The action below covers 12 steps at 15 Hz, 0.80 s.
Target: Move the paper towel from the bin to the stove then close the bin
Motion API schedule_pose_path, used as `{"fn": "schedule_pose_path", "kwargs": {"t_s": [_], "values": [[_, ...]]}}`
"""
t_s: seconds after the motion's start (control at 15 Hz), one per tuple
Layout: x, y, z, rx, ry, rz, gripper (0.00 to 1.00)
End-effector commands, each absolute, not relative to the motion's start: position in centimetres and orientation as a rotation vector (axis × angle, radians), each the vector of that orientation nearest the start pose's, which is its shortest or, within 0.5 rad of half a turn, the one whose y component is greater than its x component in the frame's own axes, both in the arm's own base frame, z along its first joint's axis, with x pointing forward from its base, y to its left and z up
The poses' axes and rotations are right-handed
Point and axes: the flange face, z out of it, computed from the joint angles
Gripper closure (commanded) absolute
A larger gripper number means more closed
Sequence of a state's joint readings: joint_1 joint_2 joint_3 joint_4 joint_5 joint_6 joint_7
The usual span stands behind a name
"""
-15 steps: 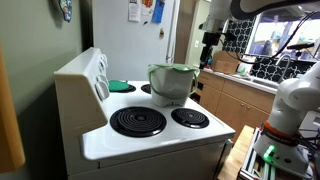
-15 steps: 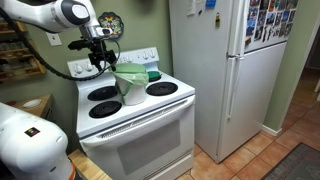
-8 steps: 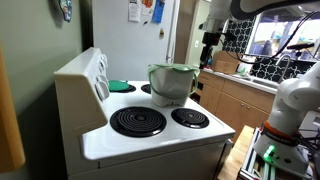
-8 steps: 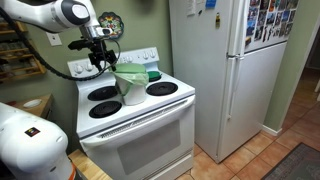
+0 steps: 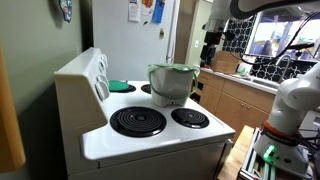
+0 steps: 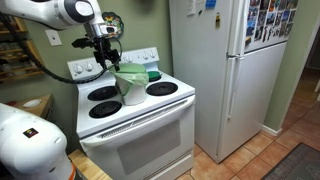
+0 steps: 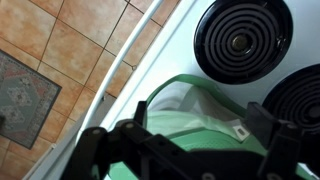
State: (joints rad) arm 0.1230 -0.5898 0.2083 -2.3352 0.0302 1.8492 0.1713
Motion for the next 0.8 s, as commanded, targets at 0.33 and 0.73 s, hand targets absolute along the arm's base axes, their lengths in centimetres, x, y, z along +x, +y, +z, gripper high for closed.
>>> {"fn": "schedule_pose_path", "kwargs": {"t_s": [0.33,0.73], "values": [[36.1,13.1,55.6,-3.193,-0.112,-0.182,0.0],[35.2,9.0,56.4,-3.026,0.245,-0.412,0.0]]}}
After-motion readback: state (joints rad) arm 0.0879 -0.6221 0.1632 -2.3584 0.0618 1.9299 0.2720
